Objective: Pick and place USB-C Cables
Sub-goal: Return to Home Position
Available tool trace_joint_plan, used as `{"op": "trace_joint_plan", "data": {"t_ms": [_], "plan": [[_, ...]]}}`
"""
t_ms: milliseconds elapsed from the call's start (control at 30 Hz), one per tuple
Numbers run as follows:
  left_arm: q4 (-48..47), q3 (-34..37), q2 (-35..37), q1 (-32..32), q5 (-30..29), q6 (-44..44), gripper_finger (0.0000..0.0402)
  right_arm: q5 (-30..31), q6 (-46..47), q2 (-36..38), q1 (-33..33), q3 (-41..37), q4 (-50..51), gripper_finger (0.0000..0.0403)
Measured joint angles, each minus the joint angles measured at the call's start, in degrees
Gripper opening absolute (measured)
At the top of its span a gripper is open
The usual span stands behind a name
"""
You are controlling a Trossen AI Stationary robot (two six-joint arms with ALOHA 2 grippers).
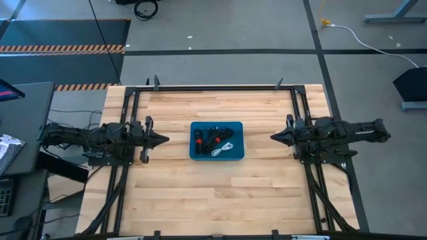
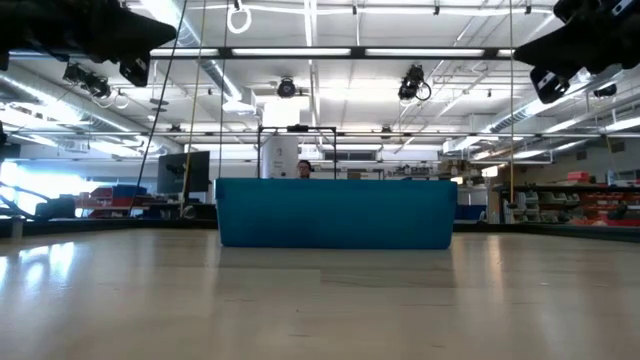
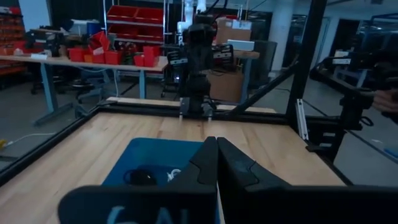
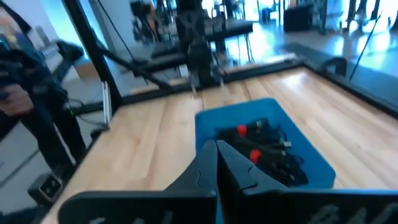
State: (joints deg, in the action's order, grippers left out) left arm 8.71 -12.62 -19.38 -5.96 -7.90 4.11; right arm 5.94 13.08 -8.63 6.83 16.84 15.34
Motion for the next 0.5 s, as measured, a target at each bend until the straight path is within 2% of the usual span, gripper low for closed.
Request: {"op": "trace_joint_plan", "data": {"t_ms": [367,500], "plan": [[0.46,0.00,-0.01,0.00,1.77,-0.45,0.0002,-0.39,-1.21,5.52,0.20,-7.48,-6.61,0.0000],[0.44,0.00,-0.02,-0.02,1.77,-0.45,0.0002,-2.98,-1.22,5.69,0.20,-10.25,-11.29,0.0000]]}}
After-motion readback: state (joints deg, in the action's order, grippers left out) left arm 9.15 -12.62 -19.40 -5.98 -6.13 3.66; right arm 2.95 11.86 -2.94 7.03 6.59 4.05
